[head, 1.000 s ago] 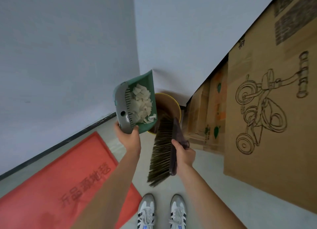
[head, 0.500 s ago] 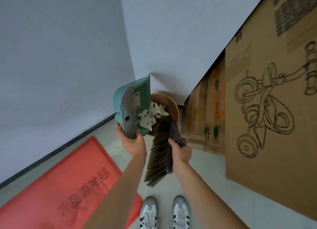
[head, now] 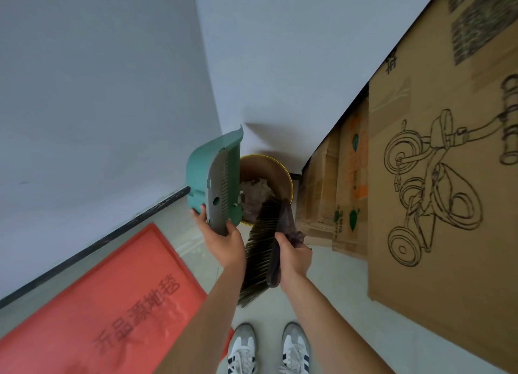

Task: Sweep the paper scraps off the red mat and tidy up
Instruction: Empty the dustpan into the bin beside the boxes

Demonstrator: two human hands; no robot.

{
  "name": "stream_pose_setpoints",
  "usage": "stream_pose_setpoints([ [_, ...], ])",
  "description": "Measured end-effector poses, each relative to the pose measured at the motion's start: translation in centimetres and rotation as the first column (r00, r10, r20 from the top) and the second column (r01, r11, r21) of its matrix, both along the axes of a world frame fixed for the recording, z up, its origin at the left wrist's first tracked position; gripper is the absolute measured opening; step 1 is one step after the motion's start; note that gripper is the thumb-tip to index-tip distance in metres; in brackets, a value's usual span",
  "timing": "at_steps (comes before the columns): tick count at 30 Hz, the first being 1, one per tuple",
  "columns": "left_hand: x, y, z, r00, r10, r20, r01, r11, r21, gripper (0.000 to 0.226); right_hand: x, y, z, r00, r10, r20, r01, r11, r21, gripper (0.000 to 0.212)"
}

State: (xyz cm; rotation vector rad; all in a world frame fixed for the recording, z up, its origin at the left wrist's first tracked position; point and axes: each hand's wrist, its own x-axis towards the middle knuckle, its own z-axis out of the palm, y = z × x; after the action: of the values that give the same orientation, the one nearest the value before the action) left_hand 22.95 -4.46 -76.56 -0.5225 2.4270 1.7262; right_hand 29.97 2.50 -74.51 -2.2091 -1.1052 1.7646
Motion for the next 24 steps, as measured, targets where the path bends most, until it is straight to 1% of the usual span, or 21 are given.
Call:
stream_pose_setpoints([
  [3,0.5,0.2,-0.1,0.999,-0.032,-0.003,0.032,0.999,-0.008,0.072,0.2,0.0,0.0,1.000,-0.008,0.011,0.008,1.000,0.008,0.019],
  [6,0.8,-0.2,-0.4,0.991,-0.131,-0.015,0.131,0.991,-0.030,0.076,0.6,0.0,0.1,1.000,0.006,0.018,-0.007,1.000,0.010,0.023],
  [9,1.2,-0.4,-0.1,0.983,-0.175,-0.053,0.173,0.984,-0.046,0.079,1.0,-0.2,-0.1,1.000,0.020,0.024,-0.021,0.999,0.026,0.025],
  [10,1.3,-0.5,-0.1,0.979,-0.192,-0.066,0.189,0.980,-0.055,0.081,1.0,-0.2,-0.1,0.999,0.025,0.025,-0.025,0.999,0.030,0.026],
  [13,1.3,-0.7,-0.3,0.961,-0.261,-0.087,0.255,0.964,-0.073,0.100,1.3,-0.1,-0.2,0.999,0.028,0.029,-0.029,0.999,0.042,0.026],
  [15,1.3,-1.0,-0.6,0.954,-0.283,-0.097,0.274,0.956,-0.103,0.106,1.5,-0.1,-0.2,0.999,0.032,0.025,-0.033,0.999,0.044,0.023],
  [18,1.4,-1.4,-0.8,0.938,-0.328,-0.111,0.312,0.940,-0.138,0.106,1.7,0.0,-0.2,0.999,0.032,0.018,-0.033,0.998,0.047,0.017],
  [20,1.4,-1.7,-1.1,0.927,-0.352,-0.128,0.330,0.930,-0.164,0.101,1.8,-0.1,-0.3,0.999,0.038,0.014,-0.039,0.998,0.046,0.015],
  [24,0.8,-1.8,-0.9,0.913,-0.407,-0.039,0.398,0.906,-0.145,0.095,2.1,-0.1,-0.2,1.000,0.023,-0.003,-0.022,0.999,0.041,0.017],
])
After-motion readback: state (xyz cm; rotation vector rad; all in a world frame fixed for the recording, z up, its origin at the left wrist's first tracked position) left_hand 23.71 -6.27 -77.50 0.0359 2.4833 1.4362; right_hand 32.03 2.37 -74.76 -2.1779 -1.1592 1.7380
